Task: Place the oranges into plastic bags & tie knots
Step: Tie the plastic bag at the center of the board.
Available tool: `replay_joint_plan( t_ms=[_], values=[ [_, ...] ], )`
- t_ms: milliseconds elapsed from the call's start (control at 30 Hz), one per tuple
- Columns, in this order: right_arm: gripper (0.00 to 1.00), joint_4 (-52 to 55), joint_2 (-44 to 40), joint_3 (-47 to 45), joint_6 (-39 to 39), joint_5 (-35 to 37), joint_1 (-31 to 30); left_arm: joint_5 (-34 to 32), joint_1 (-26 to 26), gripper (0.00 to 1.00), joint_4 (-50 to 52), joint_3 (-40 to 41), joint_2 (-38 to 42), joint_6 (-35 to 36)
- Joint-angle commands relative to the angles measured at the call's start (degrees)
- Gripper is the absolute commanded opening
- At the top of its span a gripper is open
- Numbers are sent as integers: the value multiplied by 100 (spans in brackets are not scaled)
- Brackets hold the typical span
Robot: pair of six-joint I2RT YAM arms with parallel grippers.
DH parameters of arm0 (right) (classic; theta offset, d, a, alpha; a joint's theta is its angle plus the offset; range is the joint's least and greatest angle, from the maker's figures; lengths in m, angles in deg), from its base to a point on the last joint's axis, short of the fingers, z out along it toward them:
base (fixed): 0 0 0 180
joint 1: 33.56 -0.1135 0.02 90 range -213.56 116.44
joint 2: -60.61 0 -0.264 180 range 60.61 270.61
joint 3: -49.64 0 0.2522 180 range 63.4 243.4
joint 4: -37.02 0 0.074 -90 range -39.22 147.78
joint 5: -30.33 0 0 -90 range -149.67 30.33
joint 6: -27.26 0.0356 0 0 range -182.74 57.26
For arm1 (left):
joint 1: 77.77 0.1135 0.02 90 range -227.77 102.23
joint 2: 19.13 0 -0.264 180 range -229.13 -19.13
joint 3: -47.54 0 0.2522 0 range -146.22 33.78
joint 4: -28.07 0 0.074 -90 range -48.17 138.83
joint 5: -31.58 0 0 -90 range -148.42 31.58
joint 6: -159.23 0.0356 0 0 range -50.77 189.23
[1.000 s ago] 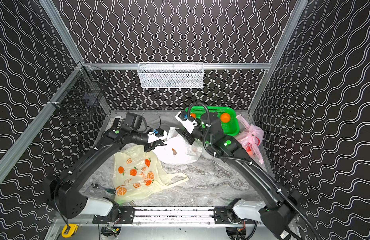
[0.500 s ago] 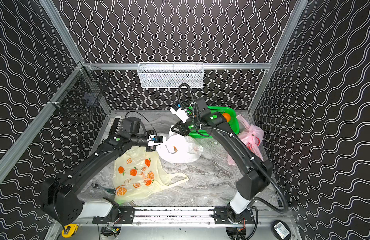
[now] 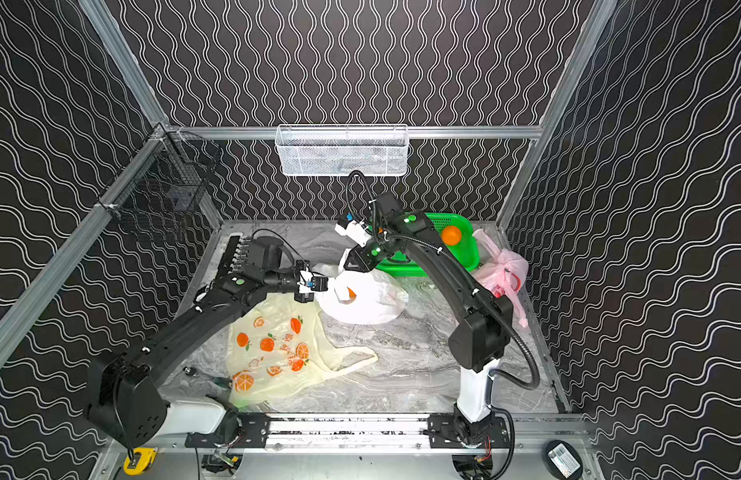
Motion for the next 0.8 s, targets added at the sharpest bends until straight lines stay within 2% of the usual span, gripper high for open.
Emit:
replay_joint_plan(
  t_ms=[0,100,133,200,467,567,667,767],
  values=[
    [39,375,262,191,-544,-290,81,-435,22,0,-1128,275,32,-334],
    [39,299,719,737,-664,-212,140,-440,208,0,-1826,461,-59,-649],
    [39,511,937,1118,-781,-337,154,-343,259,0,-1907,459,-111,-695],
    [38,502,1007,1205,-854,-568,184,-340,280,0,-2013,476,-181,-707],
    [37,560,603,250,-1210,-772,171,-303,403,0,-2496,624,-240,-918],
    [39,408,472,20,-1220,-892,174,-277,403,0,-2548,654,-212,-986],
    [47,-98,270,-297,-1072,-792,174,-258,407,0,-2690,744,-153,-1148],
    [50,-1006,-32,-808,-813,-611,140,-163,403,0,-2864,876,-46,-1386]
  ],
)
